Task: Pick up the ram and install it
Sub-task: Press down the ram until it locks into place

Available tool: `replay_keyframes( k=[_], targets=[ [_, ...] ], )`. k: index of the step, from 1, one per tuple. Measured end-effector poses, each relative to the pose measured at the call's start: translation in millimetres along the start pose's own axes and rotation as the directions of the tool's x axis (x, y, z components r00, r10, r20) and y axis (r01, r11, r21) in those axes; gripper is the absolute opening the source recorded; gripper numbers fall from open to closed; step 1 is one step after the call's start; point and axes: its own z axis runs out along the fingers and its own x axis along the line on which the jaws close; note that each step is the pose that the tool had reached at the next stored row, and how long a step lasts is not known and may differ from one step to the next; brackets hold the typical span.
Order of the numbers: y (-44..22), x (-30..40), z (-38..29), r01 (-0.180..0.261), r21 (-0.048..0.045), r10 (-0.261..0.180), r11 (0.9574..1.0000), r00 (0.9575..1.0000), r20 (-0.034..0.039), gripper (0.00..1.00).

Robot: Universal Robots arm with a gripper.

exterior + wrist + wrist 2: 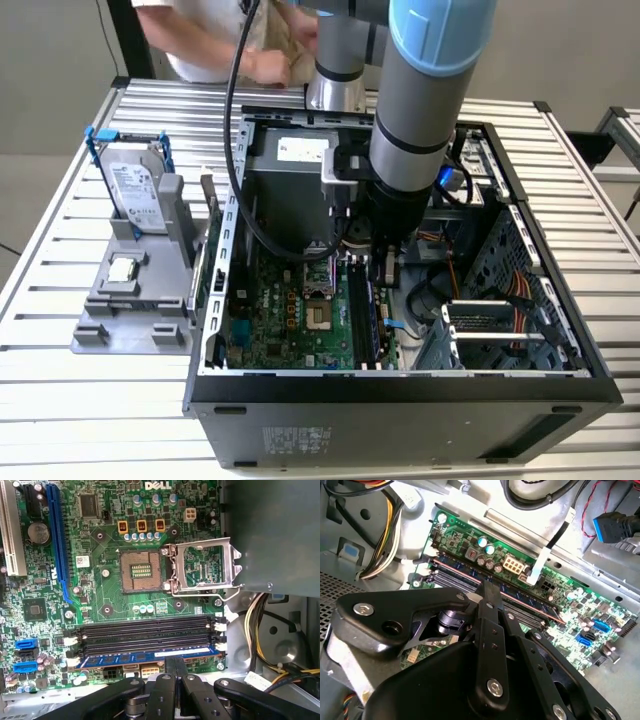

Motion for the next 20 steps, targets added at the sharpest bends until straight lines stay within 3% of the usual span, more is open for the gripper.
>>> replay_keyframes(
  k=[20],
  targets=[
    [1.8,0.3,1.1,0.0,0.0,0.0,1.0,1.0,0.0,0.0]
  ],
)
